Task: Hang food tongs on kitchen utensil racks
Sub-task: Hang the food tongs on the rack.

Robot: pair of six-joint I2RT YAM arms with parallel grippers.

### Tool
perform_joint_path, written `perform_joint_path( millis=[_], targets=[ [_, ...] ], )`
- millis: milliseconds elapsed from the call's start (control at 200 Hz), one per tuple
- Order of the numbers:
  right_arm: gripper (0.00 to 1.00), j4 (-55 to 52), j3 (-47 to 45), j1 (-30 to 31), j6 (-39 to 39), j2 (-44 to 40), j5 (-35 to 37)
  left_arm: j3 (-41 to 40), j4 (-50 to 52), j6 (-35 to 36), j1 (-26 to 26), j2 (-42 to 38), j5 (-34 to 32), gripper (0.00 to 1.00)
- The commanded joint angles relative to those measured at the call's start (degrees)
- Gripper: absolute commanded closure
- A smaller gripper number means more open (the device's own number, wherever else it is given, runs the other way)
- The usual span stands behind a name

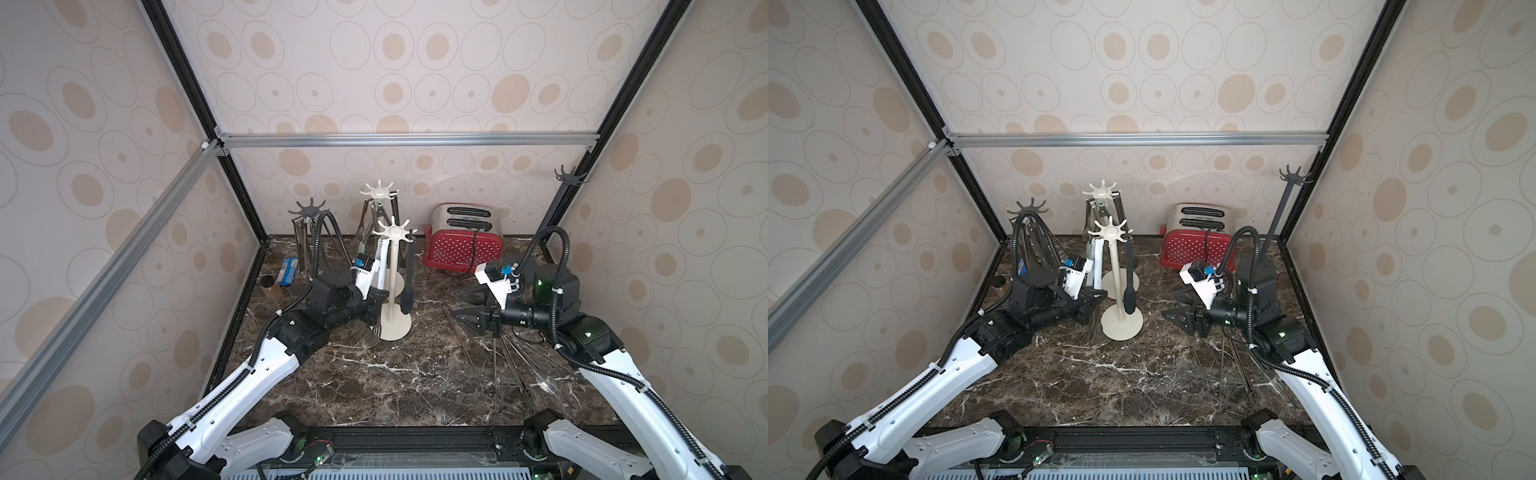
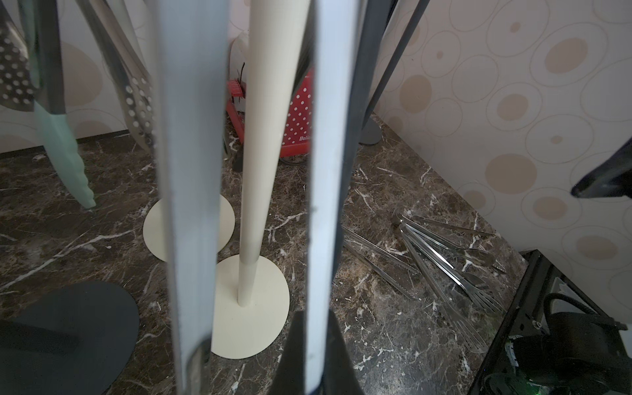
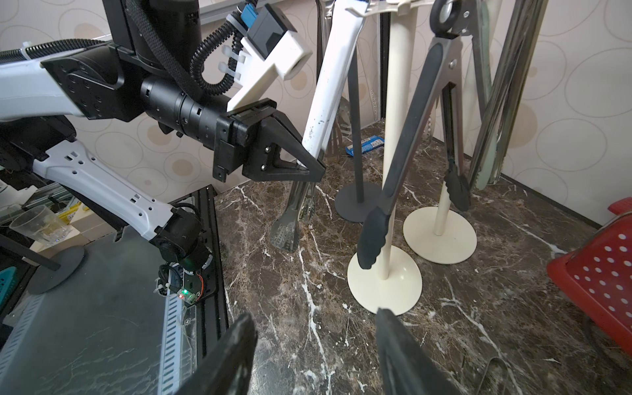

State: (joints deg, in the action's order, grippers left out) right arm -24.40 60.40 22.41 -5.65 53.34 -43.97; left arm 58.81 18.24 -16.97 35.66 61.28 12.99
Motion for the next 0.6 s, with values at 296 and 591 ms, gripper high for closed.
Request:
perform_joint_path(
  millis=[296,591],
  targets=[
    [0.41,0.59,-0.64,-0.27,-1.26,-0.1,-1.47,-2.79,-1.05,-0.56,-0.19,-2.04,0.69,1.0],
    [0.41,0.33,-0.47,-0.27,-1.16,-0.05,-1.3,-4.48,-2.02,-0.56,-0.23,-1.66,0.6,1.0]
  ],
)
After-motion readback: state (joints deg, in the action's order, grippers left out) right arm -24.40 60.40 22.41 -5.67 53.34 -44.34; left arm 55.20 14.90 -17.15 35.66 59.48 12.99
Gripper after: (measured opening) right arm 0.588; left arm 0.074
